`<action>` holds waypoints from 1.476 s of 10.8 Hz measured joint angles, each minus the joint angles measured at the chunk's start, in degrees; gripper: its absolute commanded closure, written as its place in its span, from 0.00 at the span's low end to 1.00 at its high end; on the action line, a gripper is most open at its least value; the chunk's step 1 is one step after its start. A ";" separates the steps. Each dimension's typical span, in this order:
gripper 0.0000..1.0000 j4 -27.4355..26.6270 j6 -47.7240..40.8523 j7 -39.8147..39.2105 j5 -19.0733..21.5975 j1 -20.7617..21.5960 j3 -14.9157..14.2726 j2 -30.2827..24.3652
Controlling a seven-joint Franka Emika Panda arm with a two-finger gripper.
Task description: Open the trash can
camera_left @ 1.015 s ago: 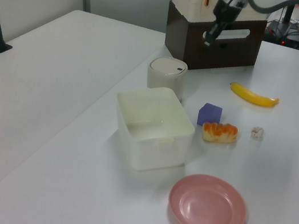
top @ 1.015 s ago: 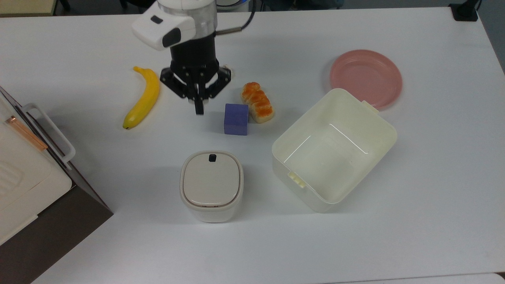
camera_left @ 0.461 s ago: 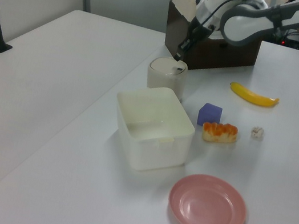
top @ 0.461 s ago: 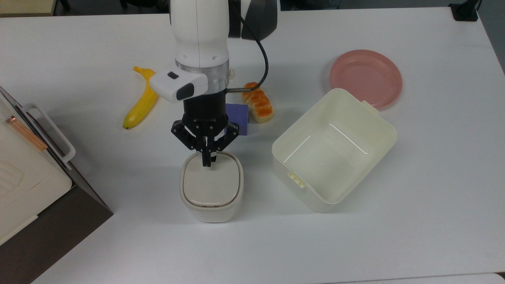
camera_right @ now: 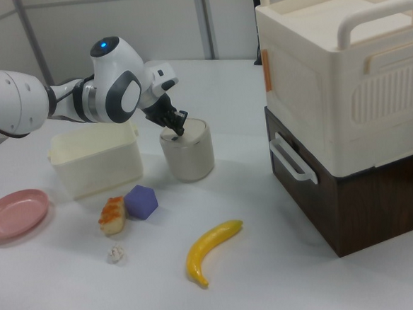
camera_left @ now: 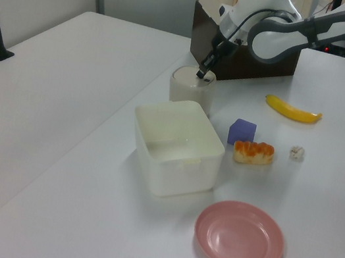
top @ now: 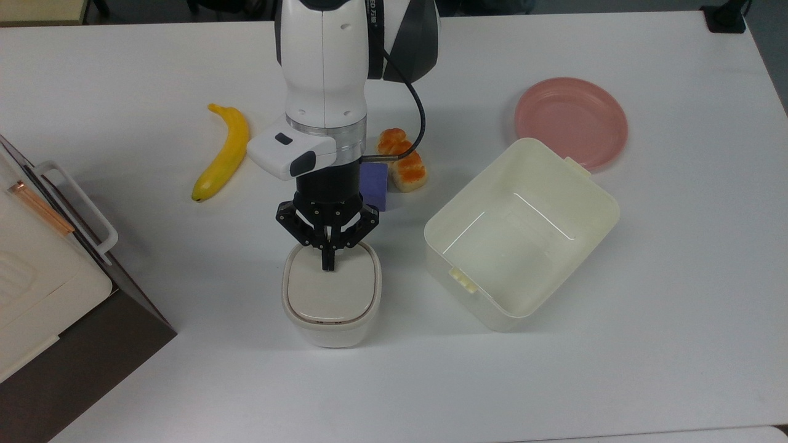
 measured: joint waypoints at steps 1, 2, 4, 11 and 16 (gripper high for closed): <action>0.95 0.01 0.00 0.00 -0.01 0.02 0.00 -0.03; 0.95 0.02 0.00 0.00 -0.01 0.02 0.00 -0.12; 0.64 0.22 -0.47 0.06 0.00 -0.18 -0.17 -1.59; 0.00 -0.03 -39.37 -0.34 0.00 -0.60 0.14 -18.13; 0.00 -0.81 -46.02 -6.60 0.00 -0.67 0.28 -20.52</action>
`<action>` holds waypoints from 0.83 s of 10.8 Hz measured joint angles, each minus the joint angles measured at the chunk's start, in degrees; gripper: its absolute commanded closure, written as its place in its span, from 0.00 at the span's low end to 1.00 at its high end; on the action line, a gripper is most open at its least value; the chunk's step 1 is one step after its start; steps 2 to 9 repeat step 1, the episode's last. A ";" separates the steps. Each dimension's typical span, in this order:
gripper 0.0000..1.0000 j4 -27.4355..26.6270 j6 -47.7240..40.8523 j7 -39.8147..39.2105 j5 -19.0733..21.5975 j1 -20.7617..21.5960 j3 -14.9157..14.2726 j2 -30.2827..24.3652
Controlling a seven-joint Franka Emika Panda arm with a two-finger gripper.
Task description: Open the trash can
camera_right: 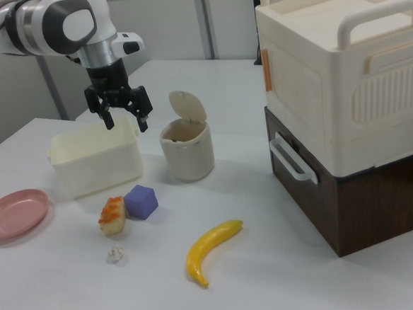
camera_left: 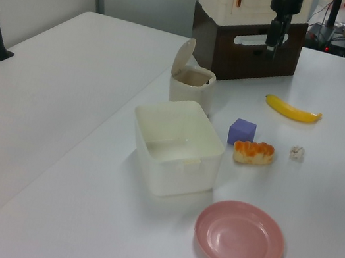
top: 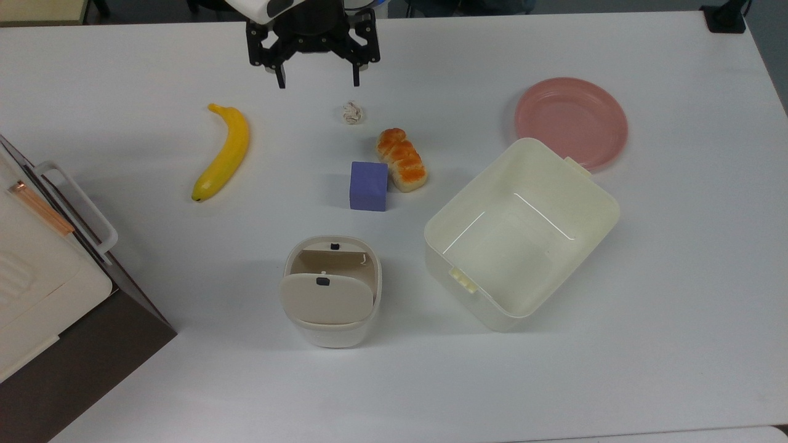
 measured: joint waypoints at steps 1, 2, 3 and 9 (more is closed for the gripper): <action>0.00 -0.05 -1.03 -0.12 0.00 0.00 -0.01 -0.33; 0.00 -0.05 -1.03 -0.12 0.00 0.00 -0.01 -0.33; 0.00 -0.05 -1.03 -0.12 0.00 0.00 -0.01 -0.33; 0.00 -0.05 -1.03 -0.12 0.00 0.00 -0.01 -0.33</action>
